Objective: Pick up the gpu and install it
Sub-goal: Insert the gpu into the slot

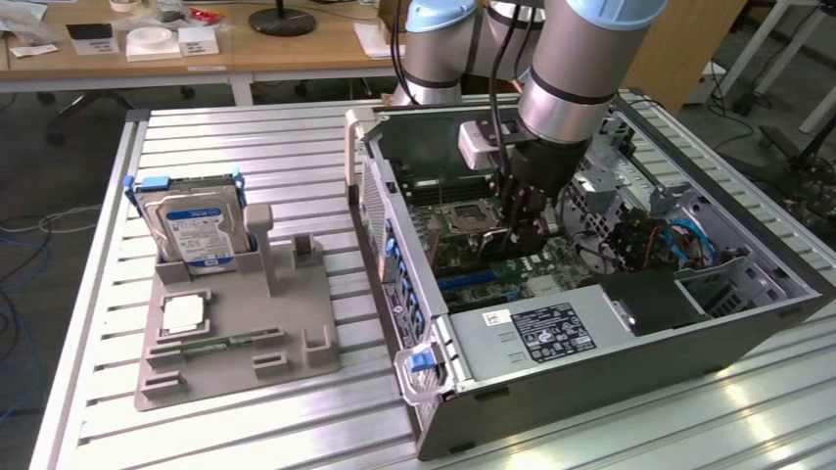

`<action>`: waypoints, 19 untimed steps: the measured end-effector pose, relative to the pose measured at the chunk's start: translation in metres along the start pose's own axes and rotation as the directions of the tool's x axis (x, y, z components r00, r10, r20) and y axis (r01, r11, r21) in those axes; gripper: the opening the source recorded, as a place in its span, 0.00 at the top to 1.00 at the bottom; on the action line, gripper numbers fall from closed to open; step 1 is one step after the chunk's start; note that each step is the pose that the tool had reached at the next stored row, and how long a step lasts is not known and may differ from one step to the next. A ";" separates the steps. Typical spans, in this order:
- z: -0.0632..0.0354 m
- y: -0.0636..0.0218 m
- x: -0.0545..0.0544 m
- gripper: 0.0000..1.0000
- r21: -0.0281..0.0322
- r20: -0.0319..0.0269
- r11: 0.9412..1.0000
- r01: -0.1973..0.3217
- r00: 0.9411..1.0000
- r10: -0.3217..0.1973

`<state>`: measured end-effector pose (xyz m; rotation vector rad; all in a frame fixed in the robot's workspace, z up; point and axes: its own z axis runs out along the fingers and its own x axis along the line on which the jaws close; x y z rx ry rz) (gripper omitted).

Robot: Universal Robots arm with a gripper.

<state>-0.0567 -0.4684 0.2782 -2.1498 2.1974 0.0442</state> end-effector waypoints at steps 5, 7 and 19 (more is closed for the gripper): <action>0.0006 0.0000 0.000 0.73 0.000 0.000 1.000 0.000 1.000 0.000; 0.0005 0.0001 0.000 0.73 0.000 0.000 1.000 0.000 1.000 0.000; 0.0044 0.0004 0.000 0.73 0.000 0.000 1.000 0.000 1.000 0.000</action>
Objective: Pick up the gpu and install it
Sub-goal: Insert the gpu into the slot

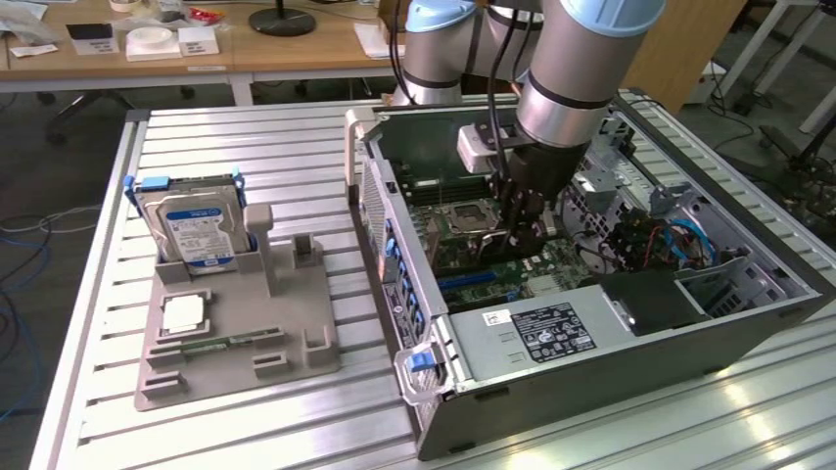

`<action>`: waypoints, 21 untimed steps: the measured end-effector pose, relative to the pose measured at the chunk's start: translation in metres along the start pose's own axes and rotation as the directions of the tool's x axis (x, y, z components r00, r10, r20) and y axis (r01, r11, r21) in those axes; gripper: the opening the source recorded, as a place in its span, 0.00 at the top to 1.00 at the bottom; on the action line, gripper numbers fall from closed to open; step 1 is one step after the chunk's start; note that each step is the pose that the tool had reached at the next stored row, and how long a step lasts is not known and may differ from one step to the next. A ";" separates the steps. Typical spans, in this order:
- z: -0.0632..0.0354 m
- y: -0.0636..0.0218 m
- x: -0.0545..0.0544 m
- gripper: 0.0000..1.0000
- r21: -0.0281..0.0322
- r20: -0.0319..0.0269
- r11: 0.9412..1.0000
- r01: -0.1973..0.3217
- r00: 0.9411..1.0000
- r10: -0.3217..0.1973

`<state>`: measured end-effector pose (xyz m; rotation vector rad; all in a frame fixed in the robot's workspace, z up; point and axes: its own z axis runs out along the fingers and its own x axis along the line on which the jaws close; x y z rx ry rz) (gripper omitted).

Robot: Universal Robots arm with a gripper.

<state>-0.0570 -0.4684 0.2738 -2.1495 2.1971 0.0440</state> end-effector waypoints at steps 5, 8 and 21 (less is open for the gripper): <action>0.0017 0.0012 0.000 0.73 0.000 0.000 1.000 0.000 1.000 0.000; 0.0018 0.0029 0.000 0.73 0.000 0.000 1.000 0.000 1.000 0.000; 0.0015 0.0102 0.001 0.73 0.000 0.000 1.000 0.000 1.000 0.000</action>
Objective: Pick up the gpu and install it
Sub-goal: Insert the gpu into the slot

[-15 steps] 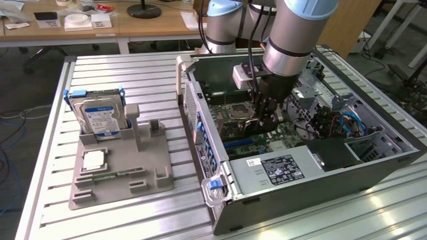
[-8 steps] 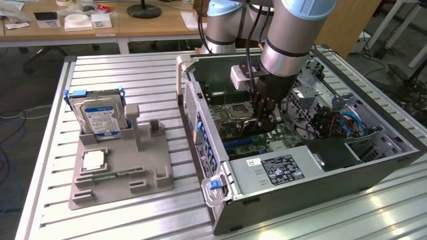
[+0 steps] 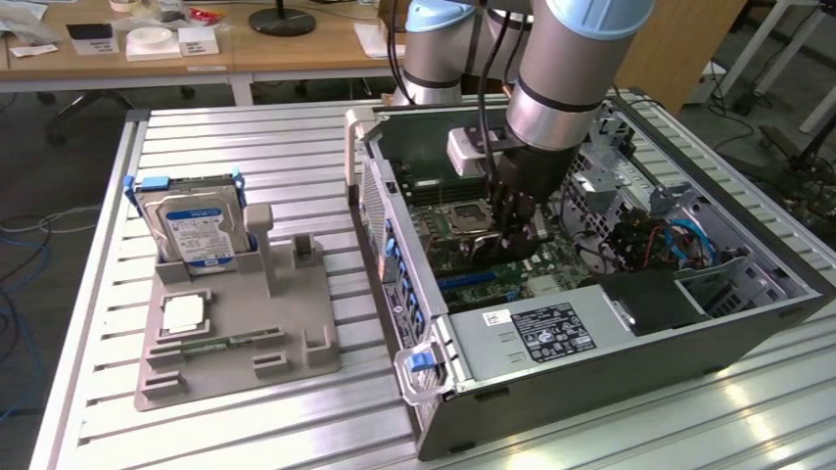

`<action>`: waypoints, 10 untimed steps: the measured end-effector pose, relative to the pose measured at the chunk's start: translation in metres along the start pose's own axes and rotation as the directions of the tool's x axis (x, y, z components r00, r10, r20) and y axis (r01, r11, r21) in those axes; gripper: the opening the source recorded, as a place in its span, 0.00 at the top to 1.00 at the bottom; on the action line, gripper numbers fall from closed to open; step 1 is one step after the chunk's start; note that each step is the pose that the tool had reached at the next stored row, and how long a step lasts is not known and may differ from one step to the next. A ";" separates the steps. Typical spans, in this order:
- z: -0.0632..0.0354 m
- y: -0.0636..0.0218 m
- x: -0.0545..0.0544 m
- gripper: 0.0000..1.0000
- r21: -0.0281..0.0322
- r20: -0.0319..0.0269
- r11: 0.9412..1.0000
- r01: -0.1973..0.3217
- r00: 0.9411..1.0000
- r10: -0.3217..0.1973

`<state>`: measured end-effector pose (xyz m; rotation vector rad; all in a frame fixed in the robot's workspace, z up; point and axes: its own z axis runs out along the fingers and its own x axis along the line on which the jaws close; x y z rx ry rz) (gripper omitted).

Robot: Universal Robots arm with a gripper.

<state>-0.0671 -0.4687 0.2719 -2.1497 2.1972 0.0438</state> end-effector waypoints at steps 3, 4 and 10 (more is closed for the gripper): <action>0.0000 0.0004 0.000 0.73 0.000 0.000 1.000 0.000 1.000 0.000; 0.0001 0.0006 0.000 0.73 0.000 0.000 1.000 0.000 1.000 0.000; 0.0017 0.0022 0.001 0.73 0.000 0.000 1.000 0.000 1.000 0.000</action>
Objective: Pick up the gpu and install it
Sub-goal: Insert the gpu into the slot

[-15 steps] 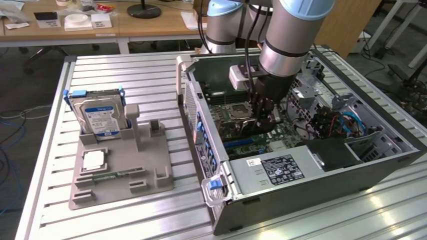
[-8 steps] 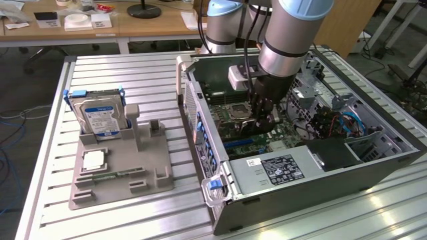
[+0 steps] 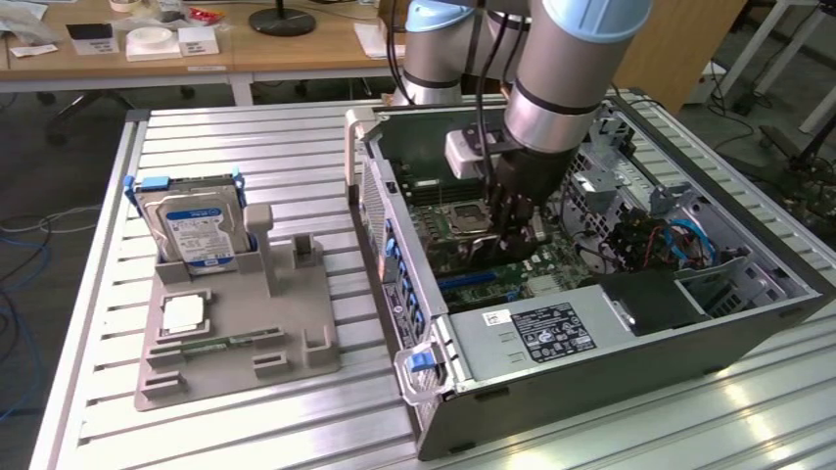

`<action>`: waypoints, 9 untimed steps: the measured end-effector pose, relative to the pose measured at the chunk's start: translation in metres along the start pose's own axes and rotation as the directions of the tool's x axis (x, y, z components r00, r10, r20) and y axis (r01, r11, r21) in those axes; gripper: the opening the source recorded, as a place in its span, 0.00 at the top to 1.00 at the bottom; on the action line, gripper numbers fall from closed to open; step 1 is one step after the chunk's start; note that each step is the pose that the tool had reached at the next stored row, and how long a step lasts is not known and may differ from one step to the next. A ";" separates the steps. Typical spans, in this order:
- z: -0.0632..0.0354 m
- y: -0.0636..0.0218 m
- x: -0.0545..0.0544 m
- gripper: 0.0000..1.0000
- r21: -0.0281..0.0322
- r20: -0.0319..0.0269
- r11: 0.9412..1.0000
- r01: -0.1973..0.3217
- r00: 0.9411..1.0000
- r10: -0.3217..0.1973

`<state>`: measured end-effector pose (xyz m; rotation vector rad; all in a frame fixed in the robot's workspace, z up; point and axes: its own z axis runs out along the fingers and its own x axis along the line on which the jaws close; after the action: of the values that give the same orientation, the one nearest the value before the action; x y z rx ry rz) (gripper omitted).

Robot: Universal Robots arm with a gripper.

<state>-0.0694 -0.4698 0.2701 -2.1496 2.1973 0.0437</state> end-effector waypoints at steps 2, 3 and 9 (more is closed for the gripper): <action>0.0007 0.0013 0.000 0.73 0.000 0.000 1.000 0.000 1.000 0.000; 0.0009 0.0017 0.000 0.73 0.000 0.000 1.000 0.000 1.000 0.000; 0.0027 0.0031 0.000 0.73 0.000 0.000 1.000 0.000 1.000 0.000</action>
<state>-0.0723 -0.4697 0.2673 -2.1494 2.1972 0.0438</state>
